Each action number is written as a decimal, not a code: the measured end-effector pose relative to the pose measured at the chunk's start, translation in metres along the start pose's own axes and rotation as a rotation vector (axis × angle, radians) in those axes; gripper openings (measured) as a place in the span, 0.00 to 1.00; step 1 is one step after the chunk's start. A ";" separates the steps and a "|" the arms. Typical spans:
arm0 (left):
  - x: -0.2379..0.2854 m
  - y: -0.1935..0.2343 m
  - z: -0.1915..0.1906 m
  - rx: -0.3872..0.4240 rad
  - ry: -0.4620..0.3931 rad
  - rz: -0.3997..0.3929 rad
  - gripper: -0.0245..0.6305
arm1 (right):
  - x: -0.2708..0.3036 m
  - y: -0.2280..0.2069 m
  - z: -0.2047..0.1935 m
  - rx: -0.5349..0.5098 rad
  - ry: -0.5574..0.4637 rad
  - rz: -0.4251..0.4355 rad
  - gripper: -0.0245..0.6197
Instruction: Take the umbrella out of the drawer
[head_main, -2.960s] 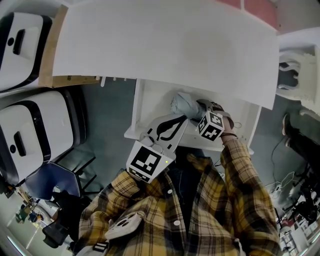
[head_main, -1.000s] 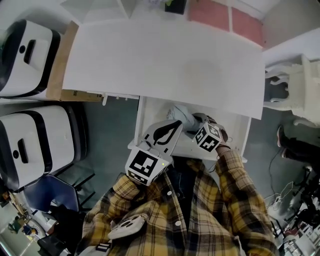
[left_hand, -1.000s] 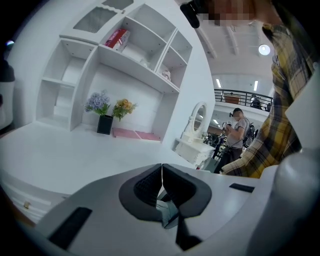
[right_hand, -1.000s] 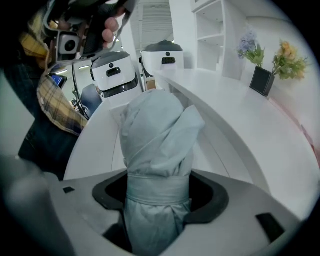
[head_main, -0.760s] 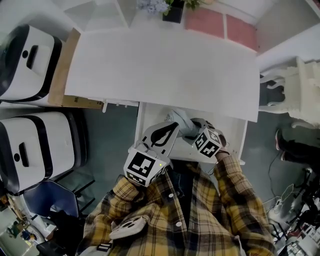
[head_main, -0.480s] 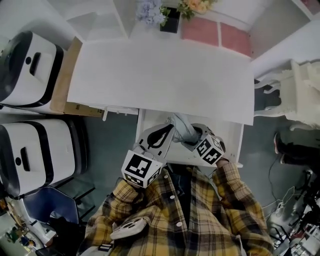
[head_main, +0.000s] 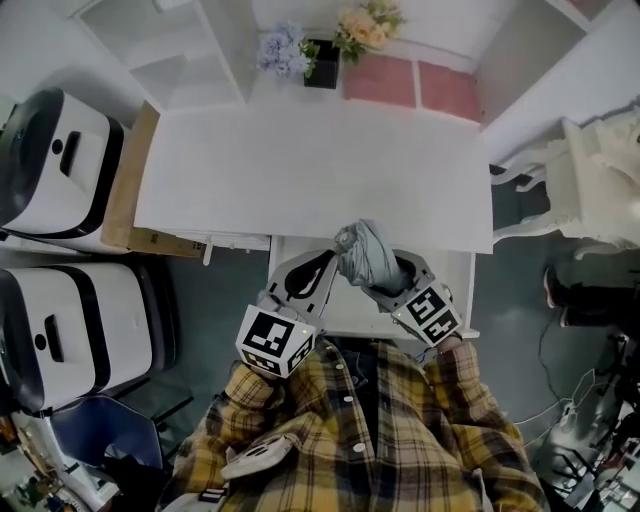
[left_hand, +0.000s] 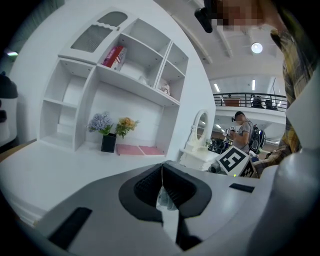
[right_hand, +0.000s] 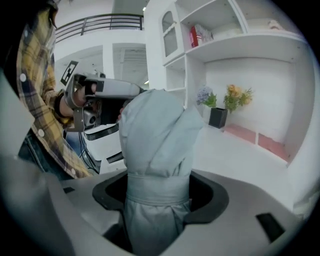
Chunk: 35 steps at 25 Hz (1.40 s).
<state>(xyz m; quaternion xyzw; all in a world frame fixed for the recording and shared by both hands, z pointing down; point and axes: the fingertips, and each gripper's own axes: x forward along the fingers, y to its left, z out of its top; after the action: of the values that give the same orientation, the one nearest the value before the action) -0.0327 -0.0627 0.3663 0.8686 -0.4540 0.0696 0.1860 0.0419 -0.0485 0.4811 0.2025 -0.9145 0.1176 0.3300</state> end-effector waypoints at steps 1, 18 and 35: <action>0.000 0.000 0.002 0.003 -0.003 0.000 0.07 | -0.005 -0.002 0.005 0.016 -0.024 -0.010 0.53; 0.017 -0.029 0.025 0.052 -0.032 -0.073 0.07 | -0.107 -0.027 0.076 0.162 -0.415 -0.157 0.52; 0.020 -0.037 0.031 0.063 -0.030 -0.124 0.07 | -0.155 -0.016 0.110 0.182 -0.603 -0.188 0.52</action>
<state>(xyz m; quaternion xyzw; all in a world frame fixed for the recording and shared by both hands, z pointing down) 0.0073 -0.0708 0.3343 0.9014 -0.3997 0.0591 0.1558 0.0963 -0.0560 0.2983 0.3402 -0.9341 0.1028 0.0344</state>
